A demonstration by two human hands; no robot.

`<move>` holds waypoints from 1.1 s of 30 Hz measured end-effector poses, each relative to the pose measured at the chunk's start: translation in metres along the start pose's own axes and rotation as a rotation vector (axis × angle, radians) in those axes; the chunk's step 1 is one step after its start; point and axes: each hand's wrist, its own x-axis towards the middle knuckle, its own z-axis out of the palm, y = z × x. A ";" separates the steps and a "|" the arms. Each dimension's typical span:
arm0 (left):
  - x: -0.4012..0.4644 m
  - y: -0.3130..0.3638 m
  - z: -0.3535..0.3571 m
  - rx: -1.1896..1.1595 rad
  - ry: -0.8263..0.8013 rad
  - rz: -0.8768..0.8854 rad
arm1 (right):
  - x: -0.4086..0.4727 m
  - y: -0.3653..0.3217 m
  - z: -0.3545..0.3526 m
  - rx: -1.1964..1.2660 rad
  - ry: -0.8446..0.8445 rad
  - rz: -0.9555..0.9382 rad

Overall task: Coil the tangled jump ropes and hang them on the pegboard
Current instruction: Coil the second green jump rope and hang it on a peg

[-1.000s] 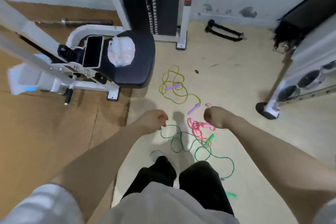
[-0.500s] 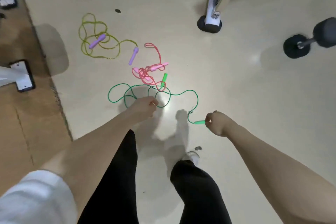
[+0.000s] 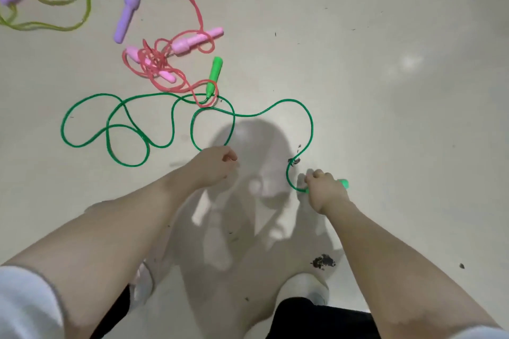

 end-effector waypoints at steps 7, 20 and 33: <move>0.032 -0.033 0.039 -0.129 -0.040 -0.028 | 0.046 -0.028 0.057 0.021 0.110 0.007; -0.032 0.063 -0.029 -0.757 0.158 0.072 | -0.035 -0.103 -0.118 0.644 0.185 -0.736; -0.150 0.081 -0.090 -0.821 0.170 0.467 | -0.091 -0.106 -0.189 0.782 0.406 -0.795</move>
